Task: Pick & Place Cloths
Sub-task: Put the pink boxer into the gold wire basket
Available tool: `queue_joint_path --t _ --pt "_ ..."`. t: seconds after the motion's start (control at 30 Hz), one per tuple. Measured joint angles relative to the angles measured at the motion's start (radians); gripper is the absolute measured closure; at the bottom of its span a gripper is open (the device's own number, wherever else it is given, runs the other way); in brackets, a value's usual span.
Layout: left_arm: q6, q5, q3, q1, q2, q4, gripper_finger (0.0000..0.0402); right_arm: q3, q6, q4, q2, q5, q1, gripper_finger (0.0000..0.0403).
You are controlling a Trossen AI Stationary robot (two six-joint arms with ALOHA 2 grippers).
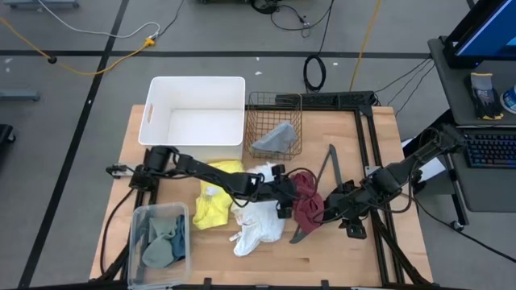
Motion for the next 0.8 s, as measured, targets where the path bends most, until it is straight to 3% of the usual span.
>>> queue_joint_path --t 0.57,0.67,0.8 --pt "-0.1 0.066 -0.001 0.012 0.078 -0.052 0.0195 0.0 0.003 0.012 0.0 0.003 0.0 0.0204" --pt "-0.103 0.048 -0.001 0.012 0.077 -0.04 0.0232 0.0 0.003 0.012 0.0 0.004 0.0 0.0204" --pt "-0.105 0.049 -0.001 0.014 0.07 -0.011 0.0327 0.0 0.003 0.013 0.0 0.008 0.0 0.0204"
